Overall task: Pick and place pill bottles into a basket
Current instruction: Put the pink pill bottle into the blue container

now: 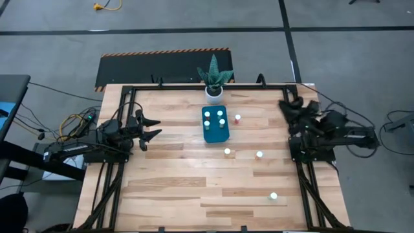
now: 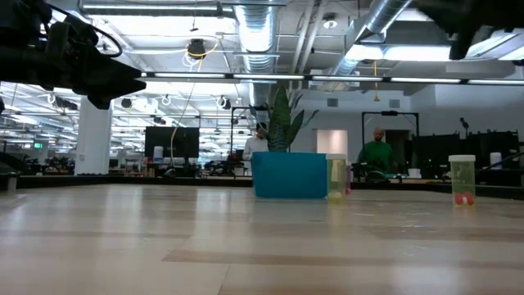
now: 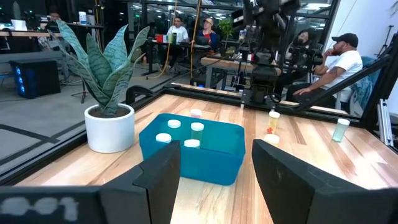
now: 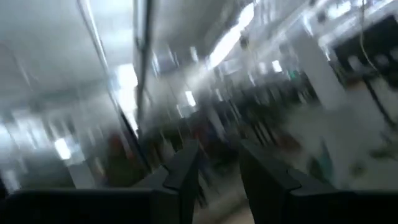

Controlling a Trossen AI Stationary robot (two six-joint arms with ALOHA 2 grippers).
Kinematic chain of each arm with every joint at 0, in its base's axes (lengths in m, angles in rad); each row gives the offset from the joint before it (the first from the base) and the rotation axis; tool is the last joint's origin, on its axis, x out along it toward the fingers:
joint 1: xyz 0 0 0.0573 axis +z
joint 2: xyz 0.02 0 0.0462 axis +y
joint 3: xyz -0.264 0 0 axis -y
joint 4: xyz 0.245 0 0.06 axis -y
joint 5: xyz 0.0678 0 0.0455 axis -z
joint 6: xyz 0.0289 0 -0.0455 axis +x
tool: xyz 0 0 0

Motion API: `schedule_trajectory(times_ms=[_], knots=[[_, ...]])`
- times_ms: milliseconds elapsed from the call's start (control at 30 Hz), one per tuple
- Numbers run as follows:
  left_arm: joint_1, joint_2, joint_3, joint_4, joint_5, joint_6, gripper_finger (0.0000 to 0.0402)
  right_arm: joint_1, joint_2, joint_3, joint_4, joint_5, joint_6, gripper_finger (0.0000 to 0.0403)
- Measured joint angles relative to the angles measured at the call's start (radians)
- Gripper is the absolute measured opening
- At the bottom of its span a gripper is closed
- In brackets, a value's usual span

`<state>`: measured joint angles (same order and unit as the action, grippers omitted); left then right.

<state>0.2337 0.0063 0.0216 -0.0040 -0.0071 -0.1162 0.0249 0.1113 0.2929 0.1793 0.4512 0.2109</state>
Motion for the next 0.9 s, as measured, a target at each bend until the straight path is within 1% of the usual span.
schedule_trajectory(times_ms=[67, 200, 300, 367, 467, 533, 600, 667, 767, 900], knots=[[0.0, 0.0, 0.0, 0.0, 0.0, 0.0, 0.0188, -0.011, 0.093, 0.103, -0.247, -0.04, -0.008, 0.0108], [0.0, 0.0, 0.0, 0.0, 0.0, 0.0, 0.0188, -0.057, 0.425, 0.339, -0.633, -0.057, -0.053, 0.0108], [0.0, 0.0, 0.0, 0.0, 0.0, 0.0, 0.0188, -0.116, 0.64, 0.535, -0.846, -0.084, -0.056, 0.0108], [0.0, 0.0, 0.0, 0.0, 0.0, 0.0, 0.0188, -0.159, 0.775, 0.645, -0.956, -0.124, -0.096, 0.0108], [0.0, 0.0, 0.0, 0.0, 0.0, 0.0, 0.0188, -0.208, 0.972, 0.756, -1.024, -0.149, -0.179, 0.0108], [0.0, 0.0, 0.0, 0.0, -0.001, 0.0, 0.0188, -0.243, 1.059, 0.802, -1.036, -0.186, -0.212, 0.0108], [0.0, 0.0, 0.0, 0.0, 0.0, 0.0, 0.0188, -0.284, 1.118, 0.831, -1.024, -0.274, -0.238, 0.0109], [0.0, 0.0, 0.0, 0.0, -0.001, 0.0, 0.0188, -0.315, 1.183, 0.849, -1.037, -0.347, -0.231, 0.0115], [0.0, 0.0, 0.0, 0.0, 0.001, 0.0, 0.0188, -0.35, 1.262, 0.876, -1.064, -0.375, -0.201, 0.014], [0.0, 0.0, 0.0, 0.0, 0.0, 0.0, 0.0188, -0.383, 1.343, 0.901, -1.087, -0.374, -0.194, 0.0199]])
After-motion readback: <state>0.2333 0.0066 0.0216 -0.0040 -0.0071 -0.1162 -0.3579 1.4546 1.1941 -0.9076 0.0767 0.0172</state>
